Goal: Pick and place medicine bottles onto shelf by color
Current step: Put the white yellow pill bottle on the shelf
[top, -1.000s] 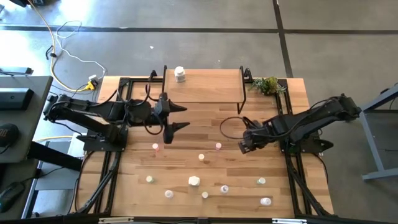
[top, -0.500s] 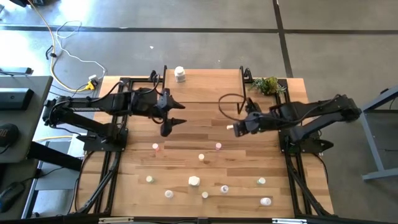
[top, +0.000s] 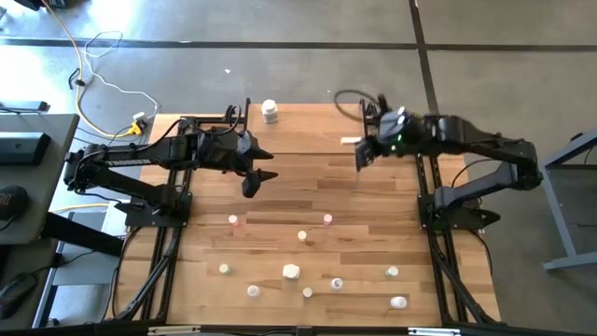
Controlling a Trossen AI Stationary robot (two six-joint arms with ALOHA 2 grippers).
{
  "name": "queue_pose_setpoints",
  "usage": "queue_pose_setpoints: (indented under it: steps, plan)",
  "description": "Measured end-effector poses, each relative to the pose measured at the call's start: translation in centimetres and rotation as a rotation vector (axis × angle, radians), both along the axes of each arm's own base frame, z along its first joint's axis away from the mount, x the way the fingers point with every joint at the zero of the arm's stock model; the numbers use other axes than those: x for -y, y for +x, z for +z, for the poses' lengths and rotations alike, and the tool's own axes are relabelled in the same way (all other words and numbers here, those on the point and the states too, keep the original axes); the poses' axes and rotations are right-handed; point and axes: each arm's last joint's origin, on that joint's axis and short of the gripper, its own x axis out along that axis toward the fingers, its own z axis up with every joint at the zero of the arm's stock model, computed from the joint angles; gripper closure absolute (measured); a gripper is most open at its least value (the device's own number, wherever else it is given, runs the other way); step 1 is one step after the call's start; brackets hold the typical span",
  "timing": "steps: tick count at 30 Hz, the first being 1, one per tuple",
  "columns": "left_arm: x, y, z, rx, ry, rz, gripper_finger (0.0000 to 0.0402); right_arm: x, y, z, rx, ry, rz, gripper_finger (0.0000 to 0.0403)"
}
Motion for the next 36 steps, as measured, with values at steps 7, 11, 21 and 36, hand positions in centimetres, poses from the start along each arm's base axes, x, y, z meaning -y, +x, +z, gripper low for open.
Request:
queue_pose_setpoints:
  steps: [7, 11, 21, 36]
  plan:
    - [-0.1, -0.5, -0.6, -0.051, -0.094, 0.112, 0.0115, 3.5, -1.1, 3.0, -0.041, -0.171, 0.041, 0.0339]
    - [-0.1, -0.7, -0.9, -0.078, -0.122, 0.180, 0.0115, 5.4, -0.9, 3.8, -0.117, -0.175, 0.055, 0.0339]
    - [0.0, -0.9, -1.2, -0.084, -0.188, 0.257, 0.0115, 8.7, 1.8, 2.3, -0.393, -0.033, 0.158, 0.0339]
    - [-0.1, -0.9, -1.2, -0.084, -0.188, 0.258, 0.0115, 11.4, 6.7, -4.6, -0.713, 0.159, 0.319, 0.0339]
